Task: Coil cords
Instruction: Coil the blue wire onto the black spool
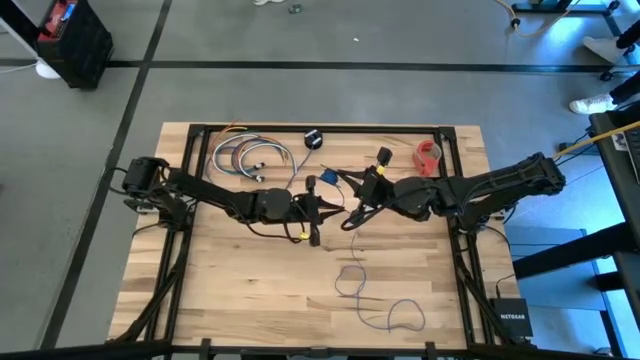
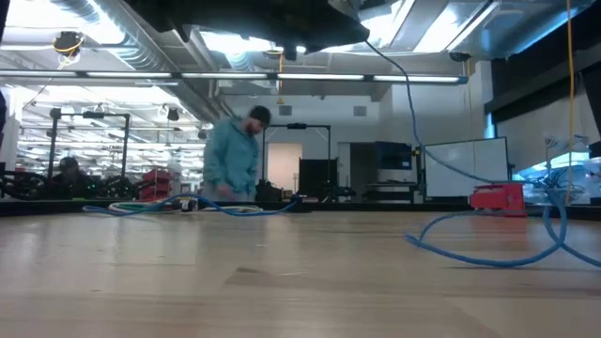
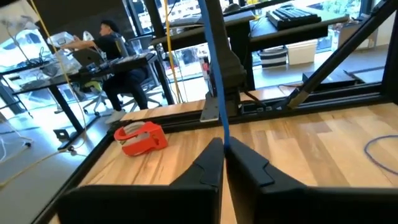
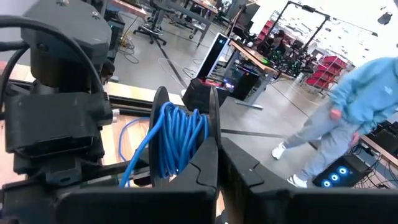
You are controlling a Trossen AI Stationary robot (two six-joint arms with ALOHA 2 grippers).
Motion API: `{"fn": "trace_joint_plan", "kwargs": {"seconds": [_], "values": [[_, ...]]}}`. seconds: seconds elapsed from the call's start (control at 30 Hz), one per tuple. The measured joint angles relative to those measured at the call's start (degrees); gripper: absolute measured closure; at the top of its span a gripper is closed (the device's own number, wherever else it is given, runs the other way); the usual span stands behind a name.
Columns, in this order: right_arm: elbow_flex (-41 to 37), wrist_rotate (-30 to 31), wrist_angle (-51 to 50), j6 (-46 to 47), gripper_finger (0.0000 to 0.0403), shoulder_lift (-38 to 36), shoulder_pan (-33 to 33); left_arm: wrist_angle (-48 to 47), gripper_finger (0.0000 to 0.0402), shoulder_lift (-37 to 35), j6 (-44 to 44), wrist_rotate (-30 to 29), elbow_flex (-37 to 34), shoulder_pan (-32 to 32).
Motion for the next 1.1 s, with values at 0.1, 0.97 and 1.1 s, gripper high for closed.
{"fn": "trace_joint_plan", "kwargs": {"seconds": [0.1,0.97,1.1], "values": [[0.0,-1.08,2.02,-0.19,0.0397,0.02,0.0,2.3,0.0396,0.09,0.12,0.0,0.0,0.14],[-0.04,2.44,-6.94,1.9,0.0399,-0.52,8.7,-28.7,0.0396,-14.78,3.02,-12.43,0.07,3.33],[-0.04,3.72,-11.17,4.6,0.0399,-0.34,8.4,-32.12,0.0399,-19.31,2.14,-12.47,0.02,3.28]]}}
